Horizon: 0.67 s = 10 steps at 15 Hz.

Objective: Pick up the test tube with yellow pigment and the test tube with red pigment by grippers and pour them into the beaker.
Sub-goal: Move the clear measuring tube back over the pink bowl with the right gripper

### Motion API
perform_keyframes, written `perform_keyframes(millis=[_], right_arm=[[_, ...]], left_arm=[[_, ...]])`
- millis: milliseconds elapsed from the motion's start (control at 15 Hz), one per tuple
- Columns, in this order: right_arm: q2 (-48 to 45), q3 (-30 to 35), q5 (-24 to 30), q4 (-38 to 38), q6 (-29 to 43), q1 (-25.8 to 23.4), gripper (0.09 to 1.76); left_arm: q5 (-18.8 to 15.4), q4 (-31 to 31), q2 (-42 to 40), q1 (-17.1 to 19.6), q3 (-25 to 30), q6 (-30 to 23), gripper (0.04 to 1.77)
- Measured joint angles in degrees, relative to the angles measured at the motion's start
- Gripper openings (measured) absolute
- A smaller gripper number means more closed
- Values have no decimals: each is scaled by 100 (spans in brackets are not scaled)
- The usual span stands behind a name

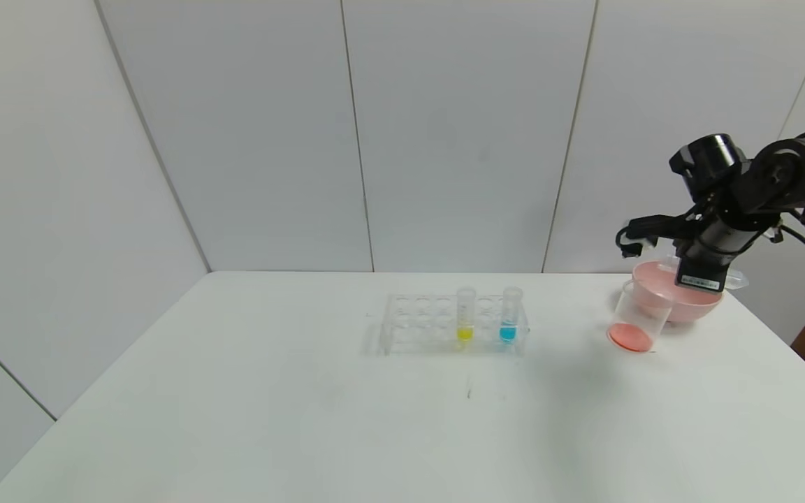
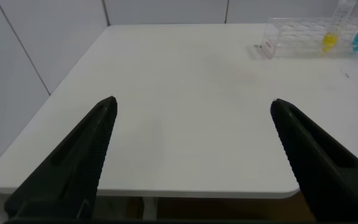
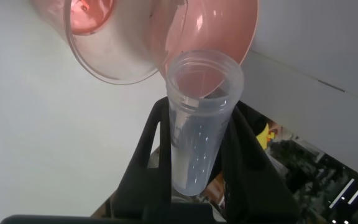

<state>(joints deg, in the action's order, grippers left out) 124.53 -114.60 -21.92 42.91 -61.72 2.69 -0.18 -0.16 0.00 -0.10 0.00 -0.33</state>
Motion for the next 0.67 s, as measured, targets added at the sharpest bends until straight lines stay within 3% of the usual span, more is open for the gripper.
perform_keyframes(millis=[400,667], right_arm=[[-383,0,2344,-68,1191,-321,52],[-485,0,3551,-906,2469,-742,52]], left_arm=[[0,0,0,0,0,1,176],[2,0,0,0,0,1,176]])
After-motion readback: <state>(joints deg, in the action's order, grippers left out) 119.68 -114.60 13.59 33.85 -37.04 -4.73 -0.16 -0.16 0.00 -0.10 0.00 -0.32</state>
